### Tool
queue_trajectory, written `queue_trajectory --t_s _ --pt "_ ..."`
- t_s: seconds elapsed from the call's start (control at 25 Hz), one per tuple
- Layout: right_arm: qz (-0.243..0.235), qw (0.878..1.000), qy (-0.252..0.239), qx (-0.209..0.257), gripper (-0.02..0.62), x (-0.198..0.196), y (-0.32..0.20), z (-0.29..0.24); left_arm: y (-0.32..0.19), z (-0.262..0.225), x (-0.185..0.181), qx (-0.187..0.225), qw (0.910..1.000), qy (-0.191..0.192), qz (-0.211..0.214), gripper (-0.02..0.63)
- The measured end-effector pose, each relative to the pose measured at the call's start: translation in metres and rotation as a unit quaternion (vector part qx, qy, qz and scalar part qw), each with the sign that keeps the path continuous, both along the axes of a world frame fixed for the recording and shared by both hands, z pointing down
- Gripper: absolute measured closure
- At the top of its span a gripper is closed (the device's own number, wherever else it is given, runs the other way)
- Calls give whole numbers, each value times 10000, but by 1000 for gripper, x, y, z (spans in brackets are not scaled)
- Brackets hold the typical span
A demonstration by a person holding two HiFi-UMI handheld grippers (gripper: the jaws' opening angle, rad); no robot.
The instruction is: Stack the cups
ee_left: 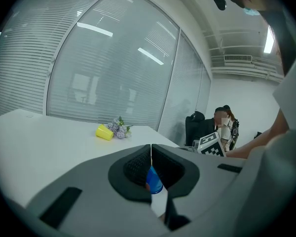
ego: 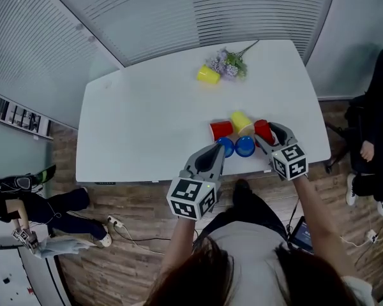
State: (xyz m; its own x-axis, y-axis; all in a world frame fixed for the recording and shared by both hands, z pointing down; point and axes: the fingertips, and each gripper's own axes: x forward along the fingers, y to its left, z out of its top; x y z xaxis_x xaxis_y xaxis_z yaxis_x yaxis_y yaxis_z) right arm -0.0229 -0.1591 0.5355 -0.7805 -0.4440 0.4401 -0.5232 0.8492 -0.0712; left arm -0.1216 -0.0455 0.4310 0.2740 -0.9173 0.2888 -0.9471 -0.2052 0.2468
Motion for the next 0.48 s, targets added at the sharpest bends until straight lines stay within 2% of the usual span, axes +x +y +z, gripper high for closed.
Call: queue_trajectory --t_s 0.48 --pt "139 9994 -37 314 328 13 17 1 10 1 5 -17 9999 -20 149 583"
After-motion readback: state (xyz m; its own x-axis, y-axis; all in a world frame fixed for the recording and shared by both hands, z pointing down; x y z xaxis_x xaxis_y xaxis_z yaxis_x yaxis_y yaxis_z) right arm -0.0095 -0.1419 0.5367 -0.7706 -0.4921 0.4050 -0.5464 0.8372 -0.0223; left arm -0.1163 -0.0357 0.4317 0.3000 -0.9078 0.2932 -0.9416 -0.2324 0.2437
